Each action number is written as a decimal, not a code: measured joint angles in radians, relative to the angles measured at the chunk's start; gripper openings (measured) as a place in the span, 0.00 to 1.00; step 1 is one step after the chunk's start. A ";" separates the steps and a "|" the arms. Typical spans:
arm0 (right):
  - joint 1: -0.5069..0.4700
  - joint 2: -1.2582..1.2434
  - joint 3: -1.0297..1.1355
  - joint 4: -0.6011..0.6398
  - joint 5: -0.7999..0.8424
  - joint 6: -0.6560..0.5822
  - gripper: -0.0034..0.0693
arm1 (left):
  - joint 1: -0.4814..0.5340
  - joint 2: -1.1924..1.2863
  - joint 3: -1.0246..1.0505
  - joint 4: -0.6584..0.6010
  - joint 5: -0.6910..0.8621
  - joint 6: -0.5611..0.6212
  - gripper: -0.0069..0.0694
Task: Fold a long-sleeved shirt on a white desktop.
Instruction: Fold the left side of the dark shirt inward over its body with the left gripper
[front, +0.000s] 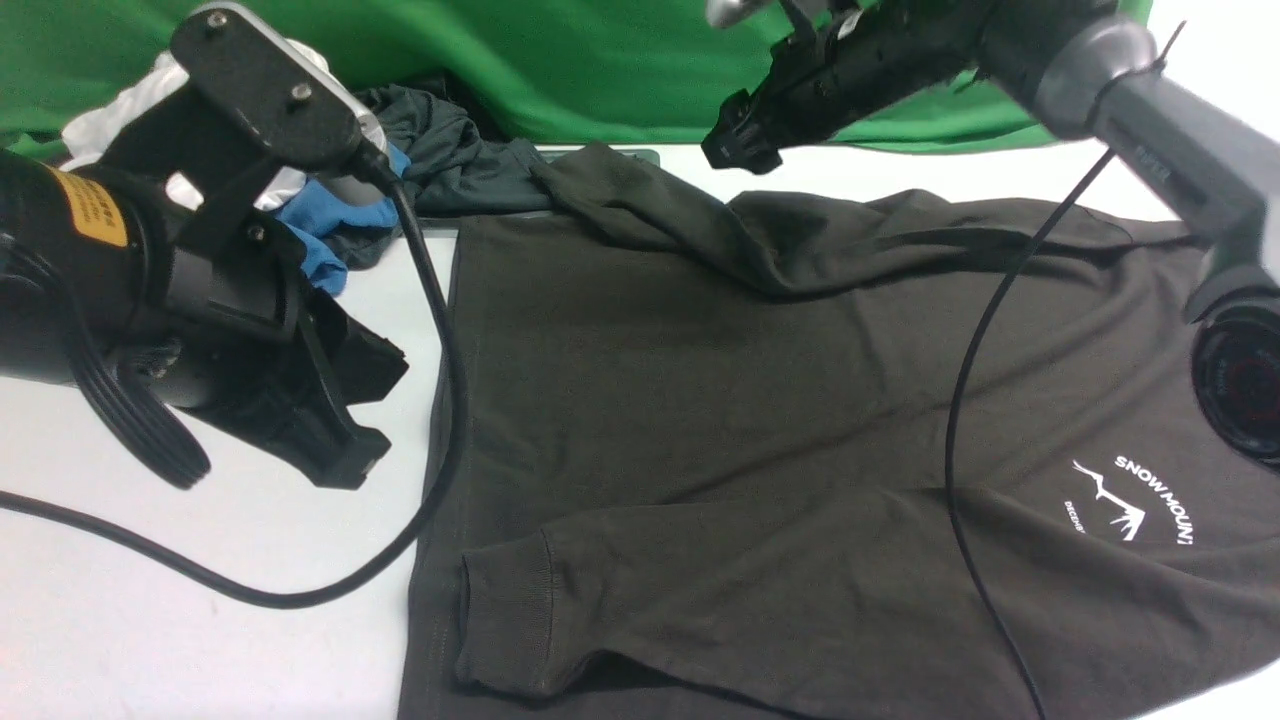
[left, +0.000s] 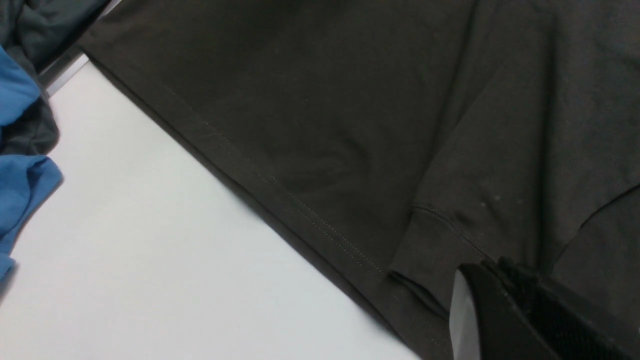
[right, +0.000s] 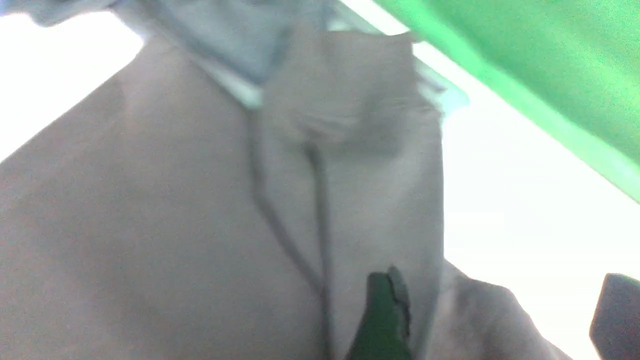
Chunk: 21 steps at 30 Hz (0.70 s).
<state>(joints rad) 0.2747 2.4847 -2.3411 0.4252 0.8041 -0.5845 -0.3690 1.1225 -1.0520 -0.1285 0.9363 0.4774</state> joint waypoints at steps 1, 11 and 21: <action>0.000 0.019 0.000 -0.001 -0.012 0.000 0.78 | 0.000 0.000 0.000 -0.003 0.000 0.000 0.11; 0.029 0.111 0.003 -0.009 -0.042 -0.012 0.63 | 0.000 0.000 0.000 -0.007 0.000 0.000 0.11; 0.028 0.111 -0.048 -0.009 0.025 -0.012 0.22 | 0.000 0.000 0.000 -0.007 0.000 0.001 0.11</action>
<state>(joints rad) 0.3024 2.5953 -2.3886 0.4160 0.8295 -0.5968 -0.3690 1.1225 -1.0520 -0.1353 0.9363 0.4783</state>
